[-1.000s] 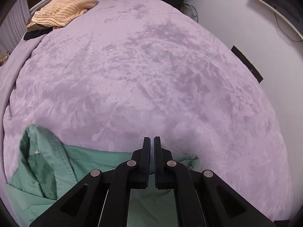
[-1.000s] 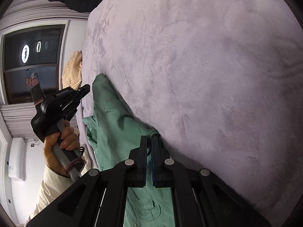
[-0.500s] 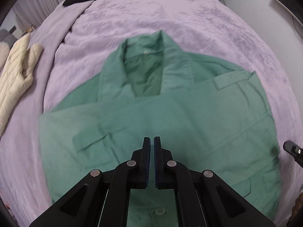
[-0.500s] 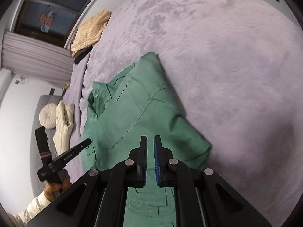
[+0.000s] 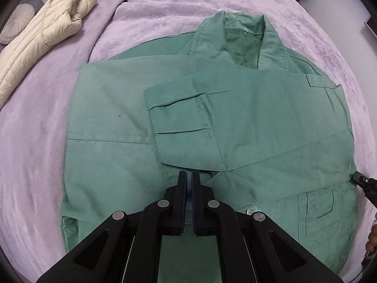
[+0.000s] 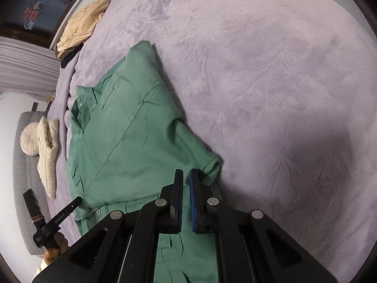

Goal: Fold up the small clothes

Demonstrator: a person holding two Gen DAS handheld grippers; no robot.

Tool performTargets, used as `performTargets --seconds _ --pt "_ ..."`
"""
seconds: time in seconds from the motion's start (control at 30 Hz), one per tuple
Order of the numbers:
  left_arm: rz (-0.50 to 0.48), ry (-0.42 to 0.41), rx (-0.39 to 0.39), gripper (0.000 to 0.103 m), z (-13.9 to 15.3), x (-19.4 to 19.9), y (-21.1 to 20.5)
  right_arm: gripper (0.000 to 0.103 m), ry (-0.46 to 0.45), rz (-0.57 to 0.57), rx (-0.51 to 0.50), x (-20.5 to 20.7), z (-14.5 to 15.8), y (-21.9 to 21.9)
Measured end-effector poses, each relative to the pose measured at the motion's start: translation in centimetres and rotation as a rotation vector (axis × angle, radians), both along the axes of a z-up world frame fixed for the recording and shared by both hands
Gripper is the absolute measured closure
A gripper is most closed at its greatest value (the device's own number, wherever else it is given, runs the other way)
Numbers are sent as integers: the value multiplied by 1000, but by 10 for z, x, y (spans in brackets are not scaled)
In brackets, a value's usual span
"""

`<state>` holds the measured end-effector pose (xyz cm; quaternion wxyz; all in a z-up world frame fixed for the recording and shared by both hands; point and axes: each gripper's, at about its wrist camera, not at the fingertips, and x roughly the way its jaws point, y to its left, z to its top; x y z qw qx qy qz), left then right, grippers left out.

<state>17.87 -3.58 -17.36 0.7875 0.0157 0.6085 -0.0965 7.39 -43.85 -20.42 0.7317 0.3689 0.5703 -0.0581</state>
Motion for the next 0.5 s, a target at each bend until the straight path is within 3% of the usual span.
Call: performTargets --seconds 0.2,0.4,0.5 --pt "10 19 -4 99 19 -13 12 70 23 25 -19 -14 23 16" --pt "19 39 32 99 29 -34 26 68 42 62 -23 -22 37 40" --pt "34 46 45 99 32 -46 36 58 52 93 -33 -24 43 52"
